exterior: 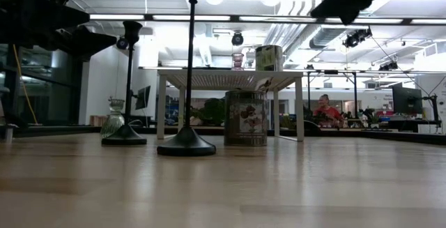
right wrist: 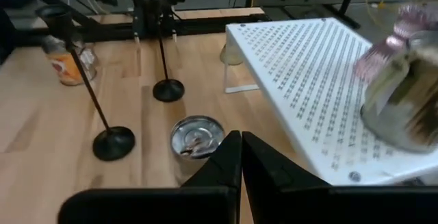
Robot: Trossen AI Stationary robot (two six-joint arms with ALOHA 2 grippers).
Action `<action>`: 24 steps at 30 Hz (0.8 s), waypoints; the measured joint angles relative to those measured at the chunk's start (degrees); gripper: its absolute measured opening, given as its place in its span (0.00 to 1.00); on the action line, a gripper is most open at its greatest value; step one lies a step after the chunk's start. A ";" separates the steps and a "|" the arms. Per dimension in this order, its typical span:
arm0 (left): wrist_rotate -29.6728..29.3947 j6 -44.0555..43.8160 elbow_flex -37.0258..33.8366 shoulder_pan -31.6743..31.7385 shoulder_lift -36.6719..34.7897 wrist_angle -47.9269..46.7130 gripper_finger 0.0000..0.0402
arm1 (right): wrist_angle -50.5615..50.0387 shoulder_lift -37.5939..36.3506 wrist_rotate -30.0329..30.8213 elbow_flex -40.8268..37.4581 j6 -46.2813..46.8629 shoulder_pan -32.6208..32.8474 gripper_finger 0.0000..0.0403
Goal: Pick & Place candle stick holders
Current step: Put the brown scented candle on the shelf aligned with the other scented candle
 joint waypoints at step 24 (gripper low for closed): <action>-0.01 -0.01 0.00 -0.02 0.00 0.00 0.93 | 4.10 8.00 -2.71 -3.76 4.40 0.45 0.14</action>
